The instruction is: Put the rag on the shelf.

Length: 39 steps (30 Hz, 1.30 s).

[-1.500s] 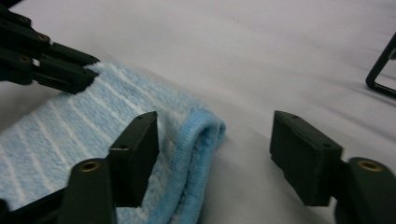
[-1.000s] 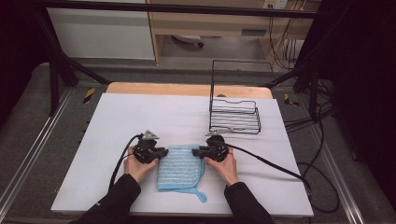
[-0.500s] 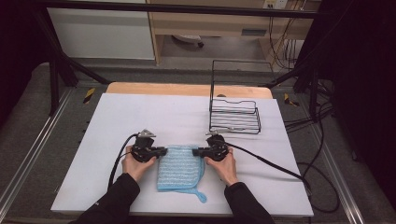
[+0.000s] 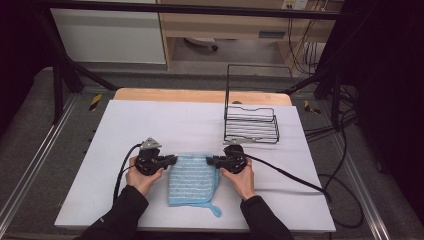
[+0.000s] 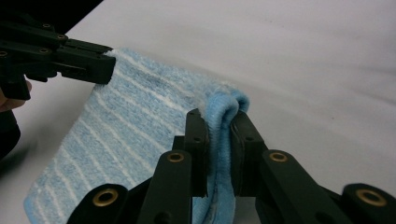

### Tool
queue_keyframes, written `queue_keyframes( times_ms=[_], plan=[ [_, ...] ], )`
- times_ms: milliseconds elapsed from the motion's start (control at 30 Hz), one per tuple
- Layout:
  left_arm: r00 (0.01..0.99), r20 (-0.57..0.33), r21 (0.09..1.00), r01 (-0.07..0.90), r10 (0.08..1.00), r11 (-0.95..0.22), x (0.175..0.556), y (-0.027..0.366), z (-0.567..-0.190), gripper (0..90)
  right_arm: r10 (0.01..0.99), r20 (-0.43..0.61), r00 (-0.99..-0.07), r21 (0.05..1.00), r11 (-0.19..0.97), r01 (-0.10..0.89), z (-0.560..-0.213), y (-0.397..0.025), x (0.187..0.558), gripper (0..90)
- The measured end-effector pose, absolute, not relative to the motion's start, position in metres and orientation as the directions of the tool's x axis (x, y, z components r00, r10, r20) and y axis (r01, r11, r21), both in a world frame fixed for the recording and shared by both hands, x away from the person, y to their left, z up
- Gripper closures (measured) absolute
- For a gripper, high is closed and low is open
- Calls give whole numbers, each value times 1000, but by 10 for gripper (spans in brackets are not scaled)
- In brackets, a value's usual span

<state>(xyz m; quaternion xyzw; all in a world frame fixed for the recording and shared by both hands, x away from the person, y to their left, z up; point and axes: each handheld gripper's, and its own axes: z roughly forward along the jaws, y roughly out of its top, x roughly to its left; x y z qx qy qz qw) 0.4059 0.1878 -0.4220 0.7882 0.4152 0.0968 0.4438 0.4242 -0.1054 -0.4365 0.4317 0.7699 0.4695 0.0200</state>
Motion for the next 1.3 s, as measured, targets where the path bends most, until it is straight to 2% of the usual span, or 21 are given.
queue_keyframes(
  times_ms=[533, 1300],
  plan=[
    [659, -185, 839, 493, 729, -232, 392, 187, -402, 841, 667, 365, -650, 801, 132, 584, -413, -114, 413, 801],
    [686, -130, 904, 378, 716, -198, 371, 181, -367, 838, 672, 244, -700, 892, 127, 433, -367, -124, 391, 806]
  ],
)
